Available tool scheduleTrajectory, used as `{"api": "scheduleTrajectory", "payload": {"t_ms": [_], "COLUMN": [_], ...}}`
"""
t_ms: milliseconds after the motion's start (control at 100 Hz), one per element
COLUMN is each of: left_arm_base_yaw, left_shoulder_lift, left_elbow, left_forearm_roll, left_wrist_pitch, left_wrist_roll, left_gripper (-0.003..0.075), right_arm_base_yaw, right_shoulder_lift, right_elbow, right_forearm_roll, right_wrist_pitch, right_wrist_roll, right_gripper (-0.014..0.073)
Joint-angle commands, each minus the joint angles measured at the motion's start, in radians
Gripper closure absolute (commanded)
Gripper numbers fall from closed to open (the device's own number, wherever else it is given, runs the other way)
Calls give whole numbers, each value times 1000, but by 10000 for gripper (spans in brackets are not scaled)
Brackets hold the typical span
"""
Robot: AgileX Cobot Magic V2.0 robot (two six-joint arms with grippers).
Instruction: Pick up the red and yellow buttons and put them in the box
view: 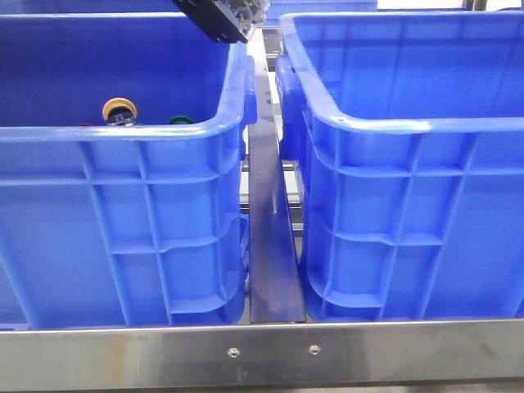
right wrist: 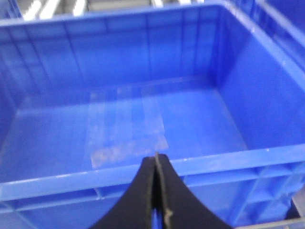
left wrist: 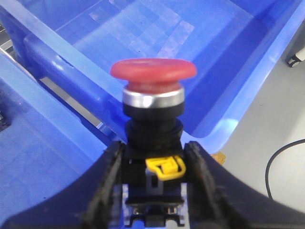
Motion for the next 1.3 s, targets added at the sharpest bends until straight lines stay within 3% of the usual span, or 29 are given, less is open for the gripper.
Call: {"api": "scheduleTrajectory", "payload": {"t_ms": [0, 100, 200, 370, 440, 550, 630, 760, 900, 1040, 1290], "left_arm_base_yaw": [-7, -7, -7, -7, -7, -7, -7, -7, -7, -7, -7], "left_shoulder_lift": [-29, -29, -29, -29, -29, -29, -29, -29, -29, -29, -29], "left_elbow": [-29, -29, -29, -29, -29, -29, -29, -29, -29, -29, -29], "left_forearm_roll": [-9, -9, -9, -9, -9, -9, -9, -9, -9, -9, -9], "left_wrist_pitch": [-66, -66, -66, -66, -66, -66, -66, -66, -66, -66, -66], "left_wrist_roll": [-5, -5, -5, -5, -5, -5, -5, -5, -5, -5, -5], "left_gripper": [618, 618, 618, 618, 618, 618, 618, 618, 618, 618, 618], "right_arm_base_yaw": [-6, -6, -6, -6, -5, 4, 20, 51, 80, 135, 258], "right_shoulder_lift": [98, 192, 276, 396, 427, 471, 511, 601, 710, 817, 967], "right_elbow": [-92, -164, -232, -329, -364, -420, -454, -509, -567, -621, -719], "right_forearm_roll": [0, 0, 5, 77, 156, 374, 560, 834, 1047, 1170, 1183], "right_wrist_pitch": [-18, 18, 43, 46, 57, 102, 146, 272, 411, 470, 465], "right_wrist_roll": [5, 5, 5, 5, 5, 0, -85, -268, -370, -461, -461], "right_gripper": [662, 646, 529, 41, -76, -12, 34, 45, 45, 45, 46]}}
